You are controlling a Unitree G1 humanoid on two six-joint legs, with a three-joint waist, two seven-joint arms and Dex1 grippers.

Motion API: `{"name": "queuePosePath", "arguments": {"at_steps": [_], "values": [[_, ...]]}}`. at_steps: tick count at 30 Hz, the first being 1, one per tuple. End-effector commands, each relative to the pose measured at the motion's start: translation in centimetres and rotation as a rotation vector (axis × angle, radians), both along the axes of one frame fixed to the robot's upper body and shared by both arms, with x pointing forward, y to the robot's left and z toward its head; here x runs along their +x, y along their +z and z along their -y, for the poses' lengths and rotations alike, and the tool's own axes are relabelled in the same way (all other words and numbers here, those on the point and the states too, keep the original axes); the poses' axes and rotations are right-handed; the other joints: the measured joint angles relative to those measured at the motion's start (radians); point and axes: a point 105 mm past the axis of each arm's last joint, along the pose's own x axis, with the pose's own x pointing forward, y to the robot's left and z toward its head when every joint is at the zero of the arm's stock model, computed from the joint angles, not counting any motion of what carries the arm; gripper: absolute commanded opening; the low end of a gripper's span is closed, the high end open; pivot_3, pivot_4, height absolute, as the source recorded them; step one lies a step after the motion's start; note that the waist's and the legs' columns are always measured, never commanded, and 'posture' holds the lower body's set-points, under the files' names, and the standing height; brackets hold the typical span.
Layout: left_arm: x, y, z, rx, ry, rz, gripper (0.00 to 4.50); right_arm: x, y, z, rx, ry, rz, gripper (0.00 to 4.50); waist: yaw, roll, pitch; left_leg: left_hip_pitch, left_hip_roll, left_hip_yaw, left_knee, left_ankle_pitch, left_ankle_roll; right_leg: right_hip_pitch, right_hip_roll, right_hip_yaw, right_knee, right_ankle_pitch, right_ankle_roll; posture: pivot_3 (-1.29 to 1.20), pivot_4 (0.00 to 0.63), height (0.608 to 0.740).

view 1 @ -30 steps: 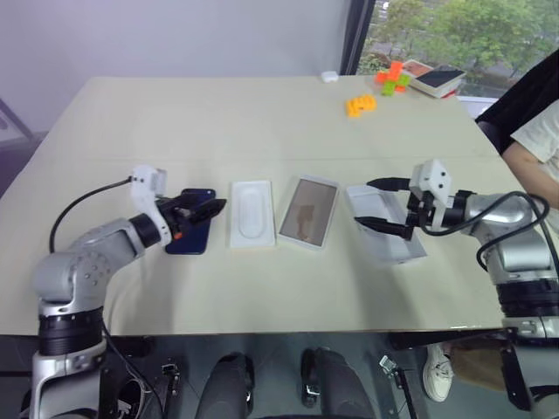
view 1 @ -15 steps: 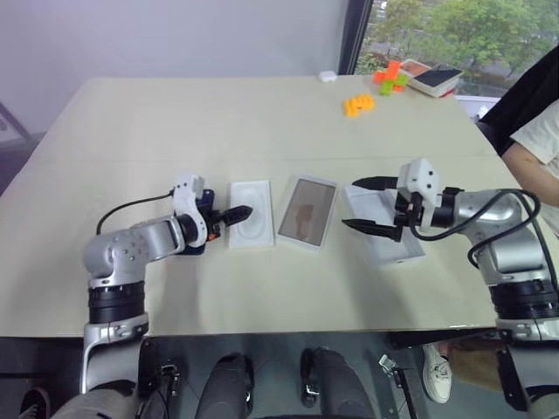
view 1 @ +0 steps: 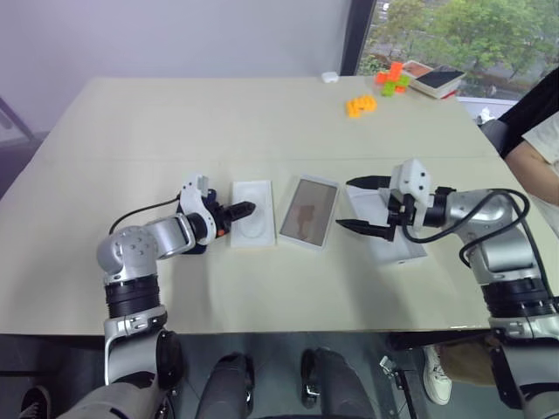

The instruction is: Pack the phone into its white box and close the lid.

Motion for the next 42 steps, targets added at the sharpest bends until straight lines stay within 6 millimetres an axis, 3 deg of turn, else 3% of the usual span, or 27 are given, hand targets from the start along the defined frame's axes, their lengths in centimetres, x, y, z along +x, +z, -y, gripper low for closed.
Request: {"name": "queuePosePath", "arguments": {"at_steps": [1, 3, 4, 11, 16, 19, 27, 30, 35, 38, 42], "values": [[-0.1, -0.3, 0.1, -0.009, -0.001, -0.025, 1.22, -0.1, 1.7, -0.4, 0.014, 0.015, 0.064, 4.5, 0.0, 0.0, 0.0, 0.0, 0.0, 0.0, 0.0, 0.0, 0.0, 0.0, 0.0, 0.0, 0.0, 0.0, 0.0, 0.0, 0.15, 0.74], [-0.2, -0.5, 0.1, -0.006, 0.0, -0.034, 0.23, -0.2, 1.9, -0.5, 0.012, 0.021, 0.071, 4.5, 0.0, 0.0, 0.0, 0.0, 0.0, 0.0, 0.0, 0.0, 0.0, 0.0, 0.0, 0.0, 0.0, 0.0, 0.0, 0.0, 0.15, 0.74], [-0.2, -0.5, 0.0, -0.006, 0.0, -0.036, 0.04, -0.2, 1.9, -0.6, 0.011, 0.022, 0.074, 4.5, 0.0, 0.0, 0.0, 0.0, 0.0, 0.0, 0.0, 0.0, 0.0, 0.0, 0.0, 0.0, 0.0, 0.0, 0.0, 0.0, 0.15, 0.74], [-0.1, 0.6, -0.4, -0.076, 0.007, -0.025, 0.04, -0.2, 2.3, -0.7, 0.016, 0.02, 0.081, 4.5, -0.003, 0.0, 0.0, 0.0, 0.0, 0.0, 0.0, 0.0, 0.0, 0.0, 0.0, 0.0, 0.0, 0.0, 0.0, 0.0, 0.15, 0.74], [0.2, 3.4, -1.5, -0.111, 0.027, 0.063, 0.04, -1.1, 1.2, -1.0, 0.032, 0.053, -0.039, 4.5, -0.002, -0.001, 0.0, 0.0, 0.0, 0.0, 0.0, 0.0, 0.0, 0.0, 0.0, 0.0, 0.0, 0.0, 0.0, 0.0, 0.15, 0.74], [0.4, 4.6, -2.6, -0.054, 0.056, 0.124, 0.04, -1.4, 0.9, -2.4, 0.071, 0.058, -0.135, 4.5, -0.004, -0.001, 0.0, 0.0, 0.0, -0.001, 0.0, 0.0, 0.0, 0.0, 0.0, 0.0, 0.0, 0.0, 0.0, 0.0, 0.15, 0.74], [0.9, 5.4, -4.6, 0.092, 0.11, 0.205, 0.04, -0.9, -3.4, -7.9, -0.049, -0.046, -0.219, 4.5, -0.003, -0.001, 0.0, 0.0, 0.001, -0.001, 0.0, 0.0, -0.001, -0.001, 0.0, -0.001, 0.0, 0.0, 0.0, 0.0, 0.15, 0.74], [0.9, 5.4, -4.8, 0.105, 0.113, 0.215, 0.04, -0.2, -4.8, -8.1, -0.112, -0.103, -0.205, 4.5, 0.0, -0.001, 0.0, -0.001, 0.0, -0.001, 0.0, 0.001, -0.001, -0.001, -0.001, 0.0, 0.0, 0.0, 0.0, 0.0, 0.15, 0.74], [0.9, 5.4, -5.0, 0.101, 0.117, 0.209, 0.04, -0.4, -5.5, -8.4, -0.109, -0.099, -0.232, 4.5, 0.004, -0.001, 0.0, -0.002, -0.001, -0.001, 0.0, 0.0, -0.001, -0.001, -0.001, -0.001, -0.001, 0.0, 0.0, 0.0, 0.15, 0.74], [0.9, 5.1, -4.9, 0.107, 0.117, 0.201, 0.0, -0.8, -6.2, -8.7, -0.123, -0.081, -0.24, 3.19, 0.0, -0.001, 0.0, -0.002, 0.0, -0.001, -0.001, 0.0, -0.001, -0.001, -0.001, -0.001, -0.001, 0.0, 0.0, 0.0, 0.15, 0.74], [0.8, 5.0, -4.7, 0.096, 0.112, 0.197, 0.0, -0.7, -6.4, -8.4, -0.128, -0.08, -0.246, 1.1, -0.003, -0.001, 0.0, -0.002, 0.0, -0.001, -0.001, 0.0, -0.001, -0.001, 0.0, -0.001, -0.001, 0.0, 0.0, 0.0, 0.15, 0.74]]}}
